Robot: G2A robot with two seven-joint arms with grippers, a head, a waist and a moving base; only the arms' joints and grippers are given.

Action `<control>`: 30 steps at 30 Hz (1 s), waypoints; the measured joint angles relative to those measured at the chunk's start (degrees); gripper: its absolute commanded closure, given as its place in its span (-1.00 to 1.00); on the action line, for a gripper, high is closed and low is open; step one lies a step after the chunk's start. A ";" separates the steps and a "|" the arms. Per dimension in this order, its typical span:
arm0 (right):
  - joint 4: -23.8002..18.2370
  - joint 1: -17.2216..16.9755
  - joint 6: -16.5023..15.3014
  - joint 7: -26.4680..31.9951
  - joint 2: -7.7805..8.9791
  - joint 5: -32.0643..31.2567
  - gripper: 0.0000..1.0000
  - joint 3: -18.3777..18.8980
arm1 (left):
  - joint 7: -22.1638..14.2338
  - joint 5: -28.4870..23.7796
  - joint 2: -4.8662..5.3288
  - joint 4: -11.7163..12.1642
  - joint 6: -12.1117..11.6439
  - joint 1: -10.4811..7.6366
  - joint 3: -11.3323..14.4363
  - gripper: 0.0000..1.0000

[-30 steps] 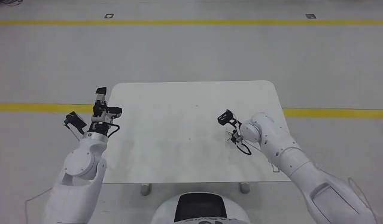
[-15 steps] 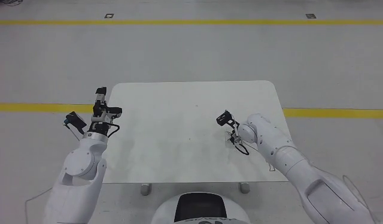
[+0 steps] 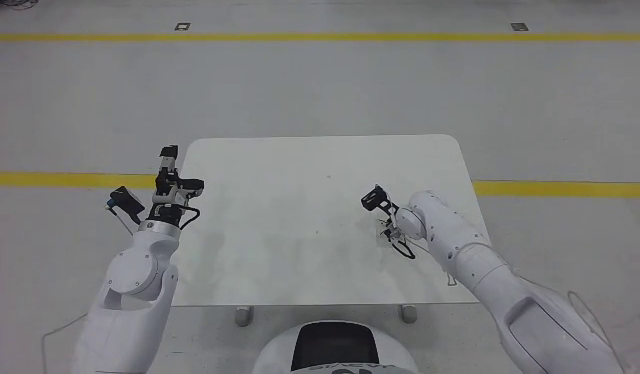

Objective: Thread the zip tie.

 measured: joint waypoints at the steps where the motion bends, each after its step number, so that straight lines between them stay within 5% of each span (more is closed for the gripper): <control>1: 0.14 0.05 0.00 -0.01 -0.07 -0.02 0.90 -0.01 | 0.00 0.00 0.00 0.00 0.00 0.00 0.00 -1.00; 14: 1.35 0.49 0.01 -0.04 -0.81 -0.46 1.00 0.26 | 0.00 0.00 0.00 0.00 0.00 0.00 0.00 -1.00; 30: -6.66 -2.23 0.05 2.58 1.11 -3.13 1.00 4.66 | 0.00 0.00 0.00 0.00 0.00 0.00 0.00 -1.00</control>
